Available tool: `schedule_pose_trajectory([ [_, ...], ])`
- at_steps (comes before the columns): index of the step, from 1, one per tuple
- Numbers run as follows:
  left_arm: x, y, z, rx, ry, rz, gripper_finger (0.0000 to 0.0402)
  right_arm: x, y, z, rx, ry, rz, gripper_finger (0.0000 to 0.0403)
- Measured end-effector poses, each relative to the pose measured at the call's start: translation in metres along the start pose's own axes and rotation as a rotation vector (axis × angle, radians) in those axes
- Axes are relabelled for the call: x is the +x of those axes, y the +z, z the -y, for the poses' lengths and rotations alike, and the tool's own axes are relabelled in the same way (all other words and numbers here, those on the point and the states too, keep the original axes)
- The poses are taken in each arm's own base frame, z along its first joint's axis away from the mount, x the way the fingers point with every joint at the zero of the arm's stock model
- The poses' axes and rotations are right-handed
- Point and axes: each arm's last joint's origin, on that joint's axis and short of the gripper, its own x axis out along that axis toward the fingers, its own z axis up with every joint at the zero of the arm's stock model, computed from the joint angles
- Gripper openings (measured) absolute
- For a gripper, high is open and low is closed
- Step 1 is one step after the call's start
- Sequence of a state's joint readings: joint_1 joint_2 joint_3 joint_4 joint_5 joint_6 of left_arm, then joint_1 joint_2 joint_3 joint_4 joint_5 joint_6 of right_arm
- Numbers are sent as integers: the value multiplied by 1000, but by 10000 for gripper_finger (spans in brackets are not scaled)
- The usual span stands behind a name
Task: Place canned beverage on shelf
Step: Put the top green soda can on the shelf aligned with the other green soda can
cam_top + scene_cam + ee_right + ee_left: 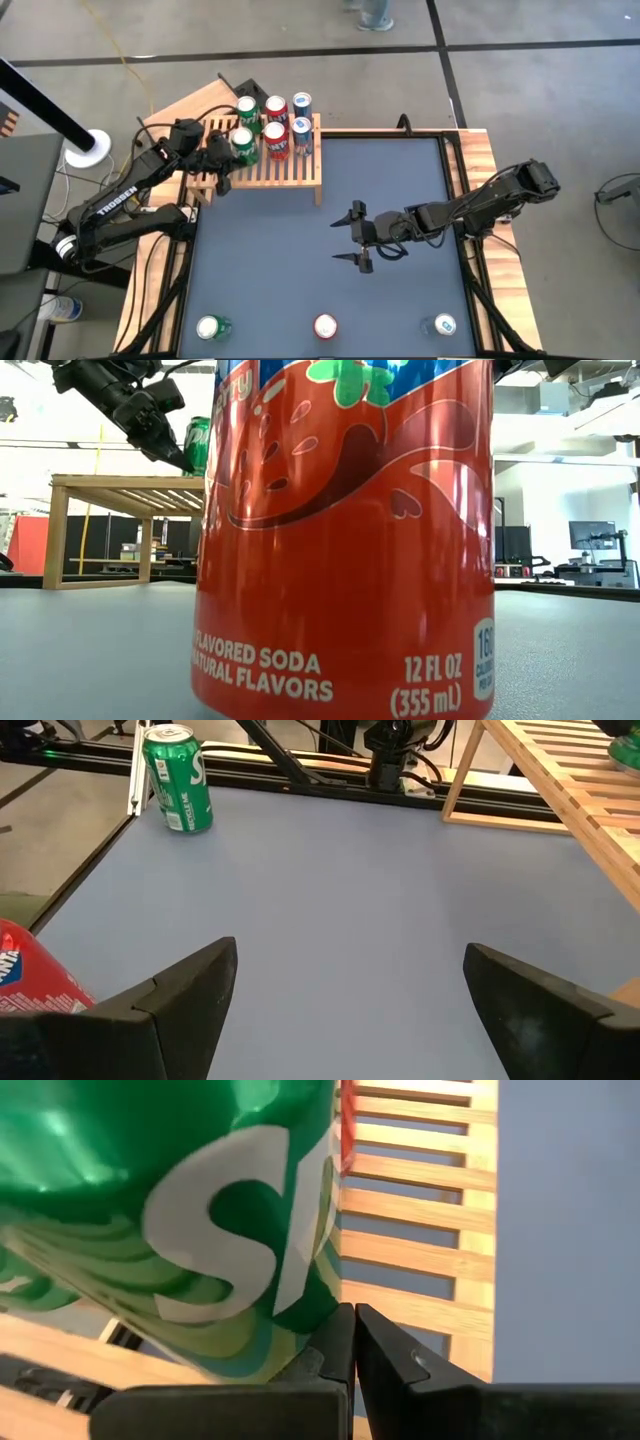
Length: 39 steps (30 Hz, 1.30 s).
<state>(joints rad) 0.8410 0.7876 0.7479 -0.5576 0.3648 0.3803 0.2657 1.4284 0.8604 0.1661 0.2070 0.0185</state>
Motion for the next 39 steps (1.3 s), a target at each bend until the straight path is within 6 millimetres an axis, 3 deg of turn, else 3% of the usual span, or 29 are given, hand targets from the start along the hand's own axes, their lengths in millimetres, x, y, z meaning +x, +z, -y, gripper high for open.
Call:
schedule_pose_trajectory([
  [29, 0, 4, -4, -37, 79, 25, 0, 0, 0, 0, 10, 0, 1, 380],
  [39, 18, 1, -9, -70, 32, -31, 0, 0, 0, 0, 10, 1, 1, 380],
])
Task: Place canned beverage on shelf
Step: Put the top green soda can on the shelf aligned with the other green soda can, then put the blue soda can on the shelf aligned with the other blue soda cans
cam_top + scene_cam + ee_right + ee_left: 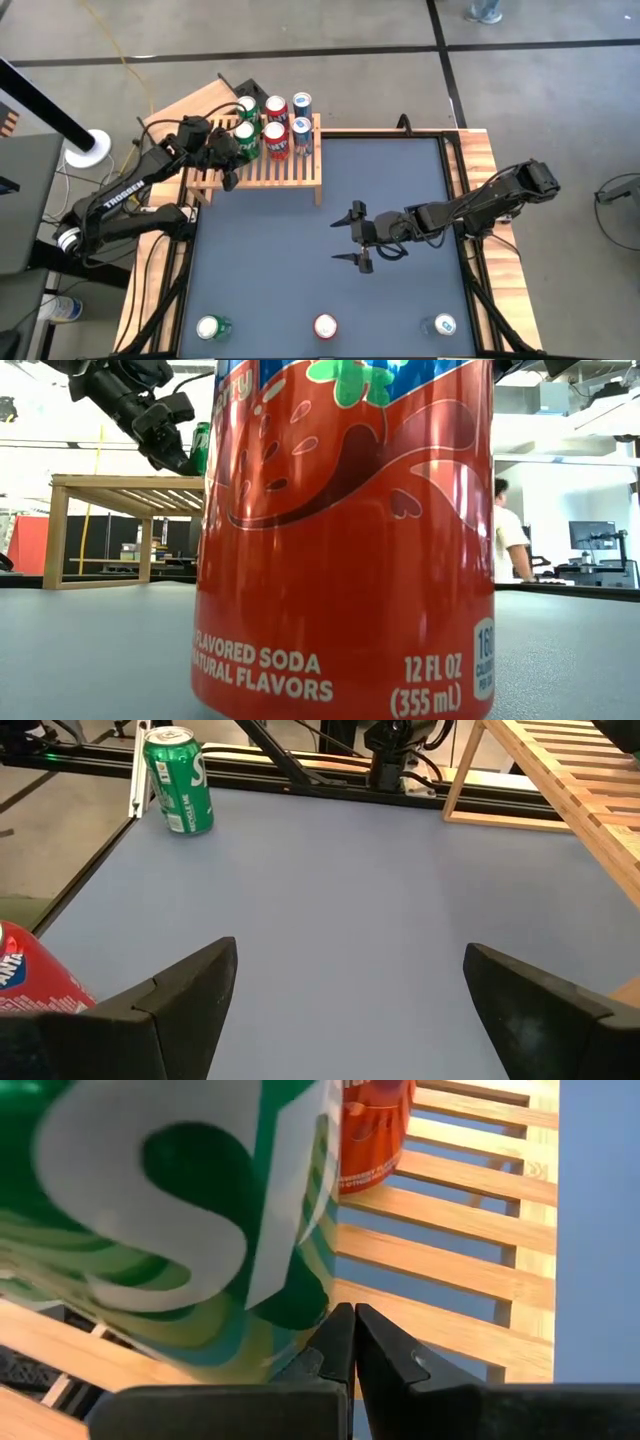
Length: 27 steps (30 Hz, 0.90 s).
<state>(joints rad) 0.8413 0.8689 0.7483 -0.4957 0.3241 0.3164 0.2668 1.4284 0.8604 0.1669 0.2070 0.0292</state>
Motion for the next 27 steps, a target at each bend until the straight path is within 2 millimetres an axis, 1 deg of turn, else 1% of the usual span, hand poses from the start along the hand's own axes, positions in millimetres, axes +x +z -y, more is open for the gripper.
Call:
schedule_pose_trajectory([
  [4, -1, 0, 1, -7, -8, 2, 0, 0, 0, 0, 0, 0, 0, 380],
  [11, -13, -2, 7, -23, -51, 22, 0, 0, 0, 0, -3, -1, -2, 380],
  [15, -26, -4, 12, -42, -46, 39, 0, 0, 0, 2, -1, -6, -2, 380],
  [20, -48, -7, 22, -102, -43, 87, 0, 0, 3, 2, 21, -6, 27, 380],
  [24, -61, -5, 35, -102, -99, 165, 0, 0, 8, 2, 50, -4, 77, 380],
  [27, -67, -2, 44, -79, -158, 217, 0, 0, 11, 3, 58, -4, 110, 380],
])
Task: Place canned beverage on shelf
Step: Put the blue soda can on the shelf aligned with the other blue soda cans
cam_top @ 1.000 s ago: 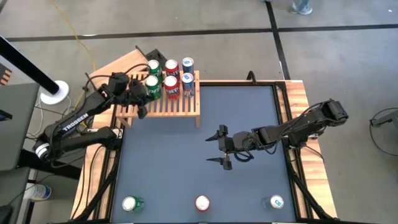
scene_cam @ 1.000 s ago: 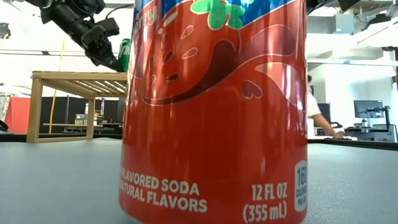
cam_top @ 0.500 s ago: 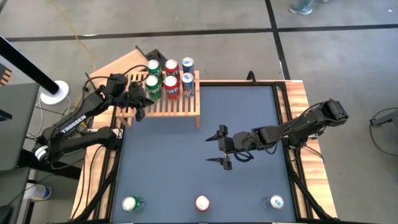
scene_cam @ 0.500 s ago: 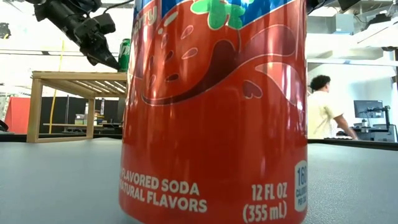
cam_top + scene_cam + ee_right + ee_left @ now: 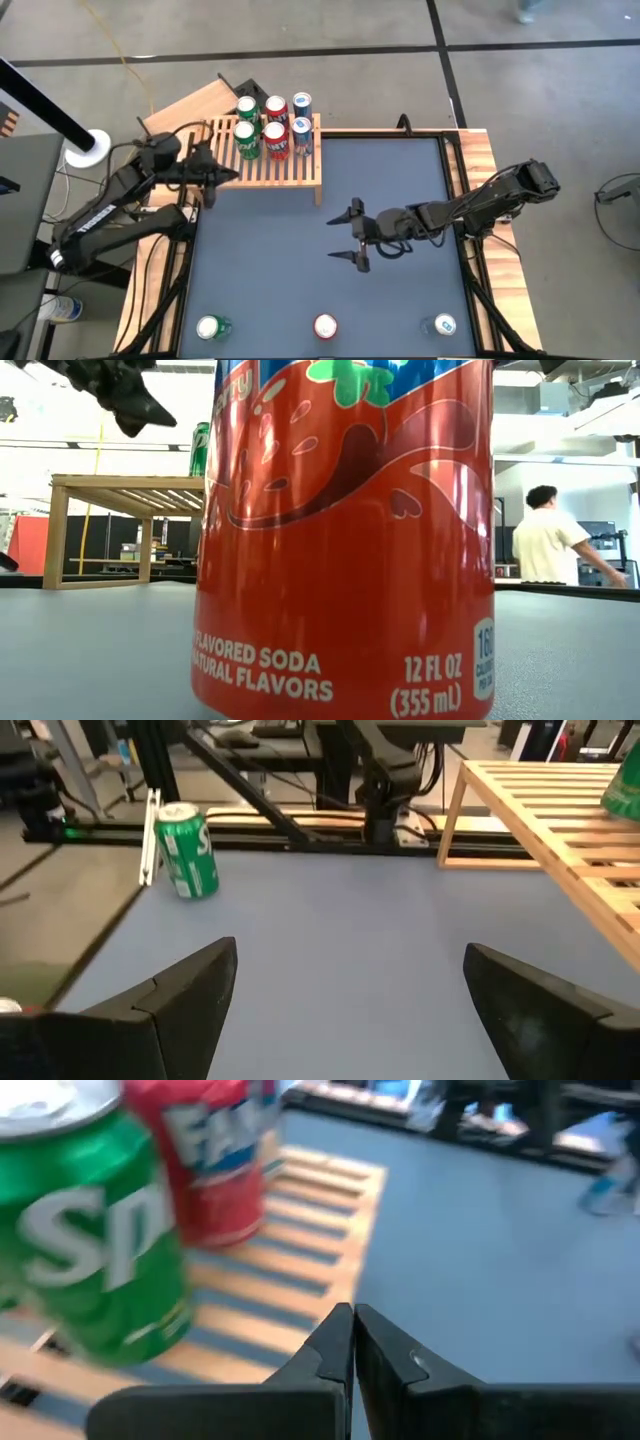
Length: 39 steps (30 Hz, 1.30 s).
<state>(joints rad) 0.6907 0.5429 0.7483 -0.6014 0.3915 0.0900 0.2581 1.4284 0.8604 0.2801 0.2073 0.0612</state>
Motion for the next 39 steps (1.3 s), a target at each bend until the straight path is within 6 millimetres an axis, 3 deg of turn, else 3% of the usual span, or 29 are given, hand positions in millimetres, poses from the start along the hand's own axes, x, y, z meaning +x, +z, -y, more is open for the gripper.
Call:
schedule_pose_trajectory([
  [4, 1, -1, 13, 24, -85, 45, 0, 0, 6, 0, 32, 1, 27, 380],
  [12, 17, -23, 32, 45, -207, 101, 0, 0, 13, -2, 118, 5, 46, 380],
  [22, 28, -34, 67, 123, -482, 209, 0, -6, 12, -27, 137, 34, 53, 380],
  [27, 35, -35, 85, 146, -574, 268, 0, 8, 0, -41, 60, 69, 60, 380],
  [34, 45, -39, 111, 133, -691, 225, 0, 39, -27, -53, 47, 173, 63, 380],
  [39, 50, -49, 132, 210, -800, 159, 0, 49, -23, -74, 89, 250, 73, 380],
])
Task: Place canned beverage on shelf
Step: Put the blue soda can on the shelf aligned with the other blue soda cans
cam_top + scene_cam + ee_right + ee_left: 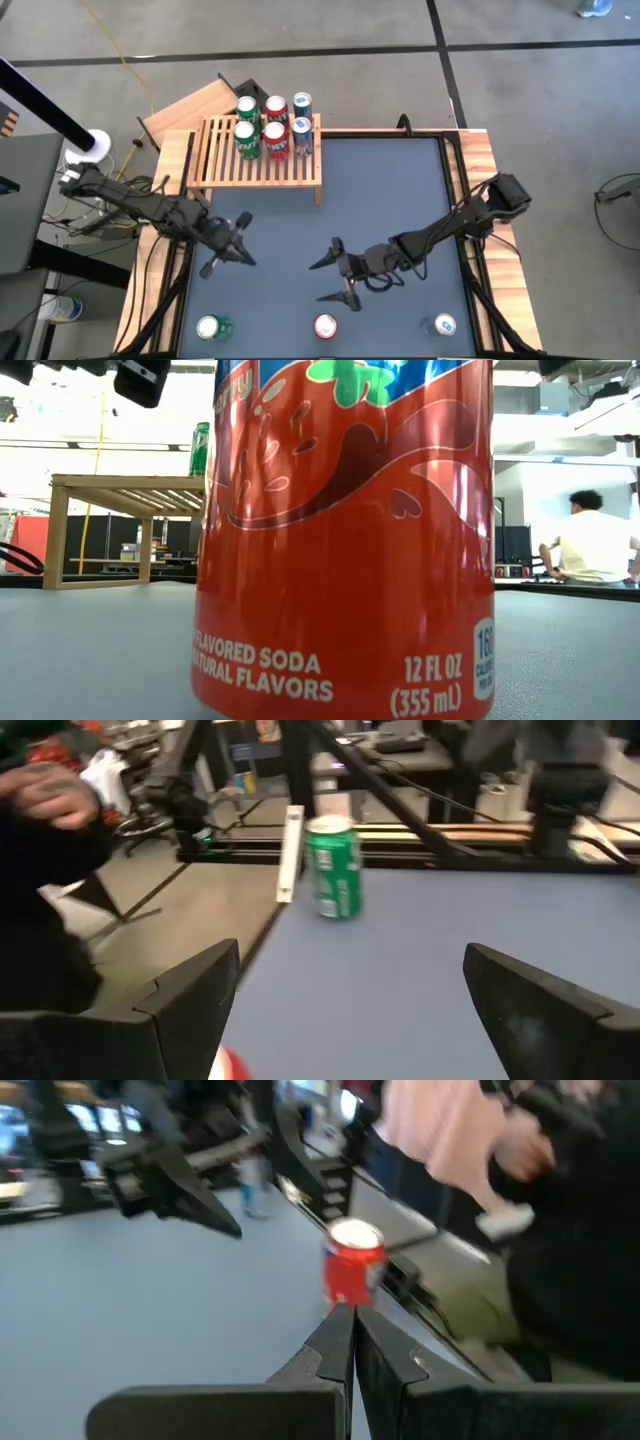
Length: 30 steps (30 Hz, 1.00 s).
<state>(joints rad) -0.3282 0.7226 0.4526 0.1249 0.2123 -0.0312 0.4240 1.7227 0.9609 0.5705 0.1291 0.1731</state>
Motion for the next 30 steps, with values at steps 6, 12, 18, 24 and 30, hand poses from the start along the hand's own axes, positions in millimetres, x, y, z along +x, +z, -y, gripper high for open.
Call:
schedule_pose_trajectory([
  [6, 17, -12, 15, 105, -33, -89, 0, 20, 16, -35, -59, 72, -6, 380],
  [12, 30, -24, 25, 114, 4, -163, 0, 39, 30, -60, -45, 76, -193, 380],
  [18, 37, -30, 29, 125, 43, -194, 0, 39, 53, -79, 3, 35, -435, 380],
  [24, 39, -32, 28, 120, 52, -206, 0, 14, 82, -92, 167, -59, -630, 380],
  [30, 39, -32, 28, 171, 47, -204, 0, -22, 78, -111, 466, -200, -917, 380],
])
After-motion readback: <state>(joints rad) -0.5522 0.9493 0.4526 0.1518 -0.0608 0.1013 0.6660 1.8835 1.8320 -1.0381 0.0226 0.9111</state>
